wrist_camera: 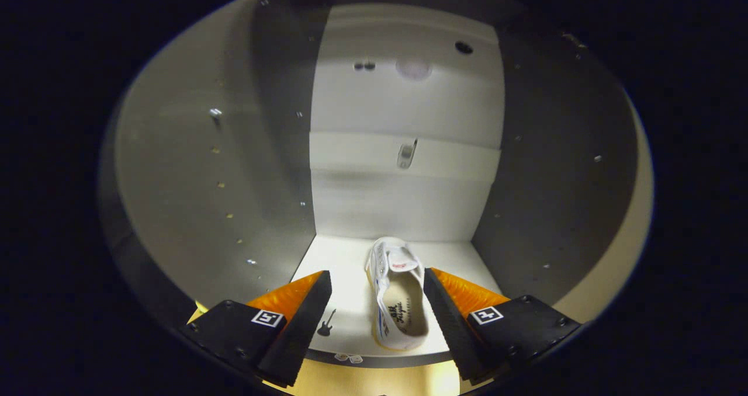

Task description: Open the shoe cabinet door, grab the shoes and put them into the shoe cabinet, then close the shoe cabinet door.

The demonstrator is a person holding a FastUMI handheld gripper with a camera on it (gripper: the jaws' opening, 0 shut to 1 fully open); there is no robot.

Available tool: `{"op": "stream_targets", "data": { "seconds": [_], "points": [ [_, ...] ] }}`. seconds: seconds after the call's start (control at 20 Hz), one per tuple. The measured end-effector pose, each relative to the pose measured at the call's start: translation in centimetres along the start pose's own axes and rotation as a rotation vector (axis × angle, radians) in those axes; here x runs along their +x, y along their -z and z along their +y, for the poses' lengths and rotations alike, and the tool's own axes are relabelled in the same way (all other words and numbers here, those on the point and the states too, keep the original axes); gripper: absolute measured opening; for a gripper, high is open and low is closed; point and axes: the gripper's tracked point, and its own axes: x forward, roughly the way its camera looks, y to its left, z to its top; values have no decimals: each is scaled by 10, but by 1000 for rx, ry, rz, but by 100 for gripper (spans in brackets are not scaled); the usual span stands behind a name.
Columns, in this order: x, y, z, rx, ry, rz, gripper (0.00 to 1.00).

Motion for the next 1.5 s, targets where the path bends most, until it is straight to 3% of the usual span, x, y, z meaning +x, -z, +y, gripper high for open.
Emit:
{"op": "stream_targets", "data": {
  "seconds": [0.35, 0.6, 0.75, 1.15, 1.35, 1.5],
  "points": [
    [-157, -37, -6, 6, -52, -198, 98],
    [-242, -31, -19, 63, -121, -245, 98],
    [-281, -20, -30, 17, -149, -248, 98],
    [-391, 10, -76, 140, -346, -206, 98],
    [-427, 31, -120, 172, -379, -175, 98],
    [-438, 41, -172, 210, -339, -169, 97]
  ]
}}
